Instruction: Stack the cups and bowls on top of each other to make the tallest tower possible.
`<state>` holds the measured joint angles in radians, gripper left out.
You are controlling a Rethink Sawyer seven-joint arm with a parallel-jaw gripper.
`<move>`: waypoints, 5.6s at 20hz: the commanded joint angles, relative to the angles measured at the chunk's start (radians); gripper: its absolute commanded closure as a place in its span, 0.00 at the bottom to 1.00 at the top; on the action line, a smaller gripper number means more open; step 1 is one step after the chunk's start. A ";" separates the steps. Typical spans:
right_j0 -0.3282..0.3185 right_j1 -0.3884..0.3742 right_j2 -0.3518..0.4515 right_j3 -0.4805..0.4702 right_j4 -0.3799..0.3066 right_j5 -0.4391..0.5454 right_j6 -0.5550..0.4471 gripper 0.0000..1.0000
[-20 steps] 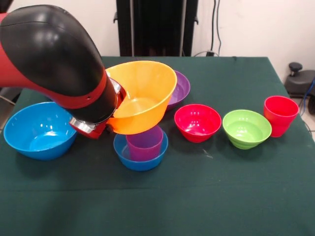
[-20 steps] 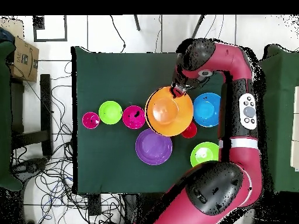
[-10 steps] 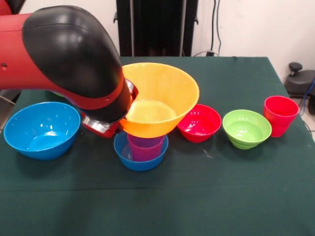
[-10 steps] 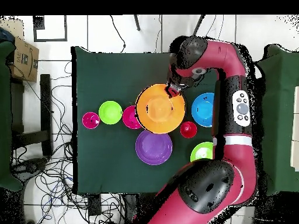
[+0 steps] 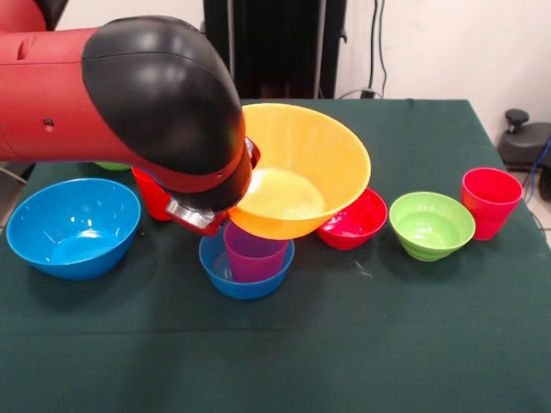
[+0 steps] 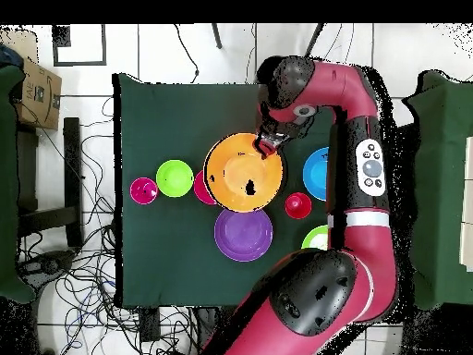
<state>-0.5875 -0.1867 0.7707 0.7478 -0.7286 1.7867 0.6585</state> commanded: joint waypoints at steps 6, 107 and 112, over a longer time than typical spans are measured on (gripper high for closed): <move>0.026 0.038 -0.045 -0.109 -0.078 0.100 -0.209 1.00; 0.070 0.079 -0.025 -0.275 -0.120 0.256 -0.242 1.00; 0.064 0.096 -0.009 -0.300 -0.128 0.261 -0.270 1.00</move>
<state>-0.5083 -0.1131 0.7325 0.5065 -0.7783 1.9860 0.6585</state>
